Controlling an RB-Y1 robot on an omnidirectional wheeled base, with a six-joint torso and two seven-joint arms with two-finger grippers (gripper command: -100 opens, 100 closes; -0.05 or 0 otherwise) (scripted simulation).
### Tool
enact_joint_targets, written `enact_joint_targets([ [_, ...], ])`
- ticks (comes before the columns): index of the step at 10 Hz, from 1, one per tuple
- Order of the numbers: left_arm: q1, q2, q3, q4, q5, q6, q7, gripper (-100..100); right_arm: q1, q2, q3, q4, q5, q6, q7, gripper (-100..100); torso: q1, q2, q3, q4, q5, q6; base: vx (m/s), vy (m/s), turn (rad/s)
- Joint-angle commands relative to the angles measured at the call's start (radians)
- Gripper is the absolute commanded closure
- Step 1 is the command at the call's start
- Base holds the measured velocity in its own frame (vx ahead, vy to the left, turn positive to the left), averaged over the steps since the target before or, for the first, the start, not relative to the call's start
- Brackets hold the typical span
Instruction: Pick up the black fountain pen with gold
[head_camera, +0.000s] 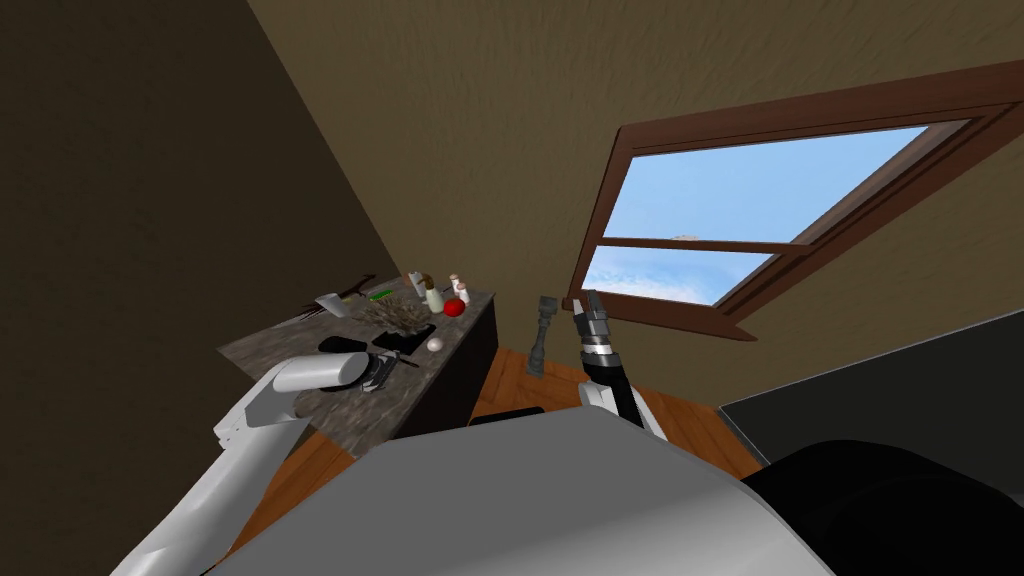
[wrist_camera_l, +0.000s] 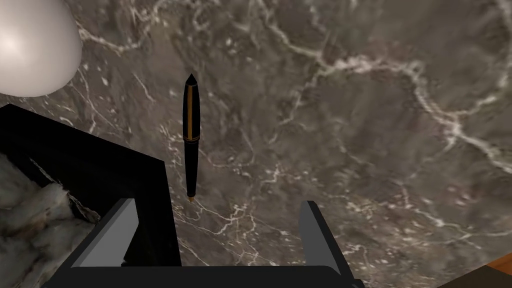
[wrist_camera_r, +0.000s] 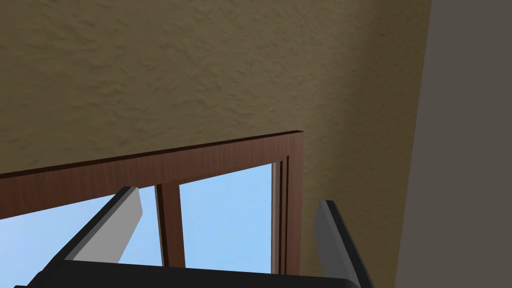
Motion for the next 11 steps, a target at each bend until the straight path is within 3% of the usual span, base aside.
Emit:
enact_joint_targets([
  [1, -0.013, 0.012, 0.000, 0.023, 0.031, 0.050, -0.018, -100, 0.000, 0.000, 0.000, 0.000, 0.000, 0.000, 0.000, 0, 0.000, 0.000, 0.000, 0.000, 0.000, 0.000, 0.052, 0.004, -0.106],
  [2, -0.013, 0.012, 0.000, 0.023, 0.031, 0.066, -0.018, -100, 0.000, 0.000, 0.000, 0.000, 0.000, 0.000, 0.000, 0, 0.000, -0.001, 0.000, 0.000, 0.000, 0.000, 0.051, 0.003, -0.065],
  [6, -0.036, 0.038, -0.003, 0.066, 0.094, 0.188, -0.054, -100, 0.000, 0.000, 0.000, 0.000, 0.000, 0.000, 0.000, 0, 0.001, -0.001, -0.001, 0.000, 0.000, 0.000, 0.056, 0.005, -0.086],
  [7, -0.036, 0.038, -0.003, 0.066, 0.094, 0.190, -0.054, -100, 0.000, 0.000, 0.000, 0.000, 0.000, 0.000, 0.000, 0, 0.001, 0.000, 0.000, 0.000, 0.000, 0.000, 0.035, 0.011, -0.048],
  [11, -0.056, 0.068, -0.005, 0.099, 0.144, 0.293, -0.083, -100, 0.000, 0.000, 0.000, 0.000, 0.000, 0.000, 0.000, 0, 0.001, -0.001, 0.000, 0.000, 0.000, 0.000, 0.051, 0.020, -0.075],
])
